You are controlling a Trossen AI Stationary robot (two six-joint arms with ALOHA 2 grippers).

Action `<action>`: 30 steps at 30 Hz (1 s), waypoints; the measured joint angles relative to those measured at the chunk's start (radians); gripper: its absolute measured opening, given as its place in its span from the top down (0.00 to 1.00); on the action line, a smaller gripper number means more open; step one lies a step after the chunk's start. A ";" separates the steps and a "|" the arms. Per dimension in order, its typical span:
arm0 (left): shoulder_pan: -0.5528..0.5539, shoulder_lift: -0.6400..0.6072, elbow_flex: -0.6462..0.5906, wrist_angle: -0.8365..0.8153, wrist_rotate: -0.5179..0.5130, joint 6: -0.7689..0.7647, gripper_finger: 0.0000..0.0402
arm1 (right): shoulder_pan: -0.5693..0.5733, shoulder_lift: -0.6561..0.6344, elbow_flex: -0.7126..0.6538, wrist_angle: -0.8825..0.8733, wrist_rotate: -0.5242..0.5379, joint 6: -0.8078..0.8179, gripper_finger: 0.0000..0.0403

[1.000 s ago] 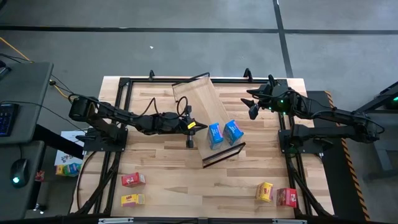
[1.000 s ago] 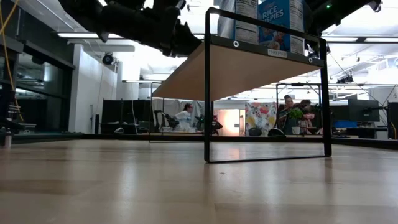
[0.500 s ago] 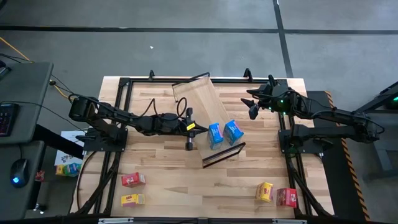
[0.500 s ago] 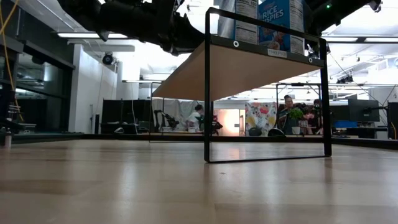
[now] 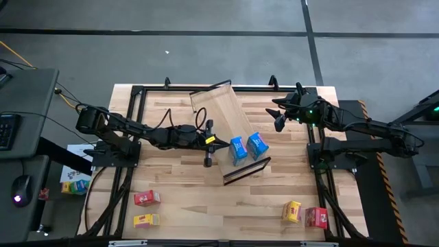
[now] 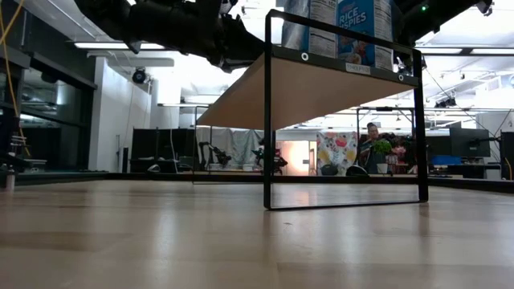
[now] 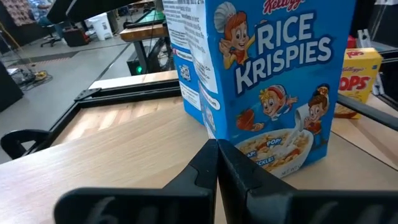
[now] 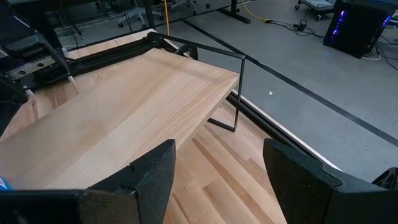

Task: Stack cereal on shelf
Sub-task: Put the blue cereal box on the shelf aligned with the other blue cereal box, then put the right yellow cereal box on the shelf

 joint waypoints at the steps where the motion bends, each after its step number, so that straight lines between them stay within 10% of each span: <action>1: 0.000 0.000 0.000 0.000 0.006 0.000 1.00 | 0.000 0.000 0.000 0.000 0.000 0.000 0.41; 11: 0.003 -0.097 0.000 -0.135 -0.021 0.071 1.00 | 0.000 0.000 0.000 0.000 0.000 0.001 0.41; 20: -0.035 -0.622 -0.021 -0.683 -0.205 0.071 1.00 | 0.000 0.000 0.000 -0.007 0.000 -0.007 0.41; 30: -0.100 -1.120 -0.390 -0.386 -0.247 0.070 1.00 | 0.000 0.000 0.000 0.002 0.000 0.018 0.41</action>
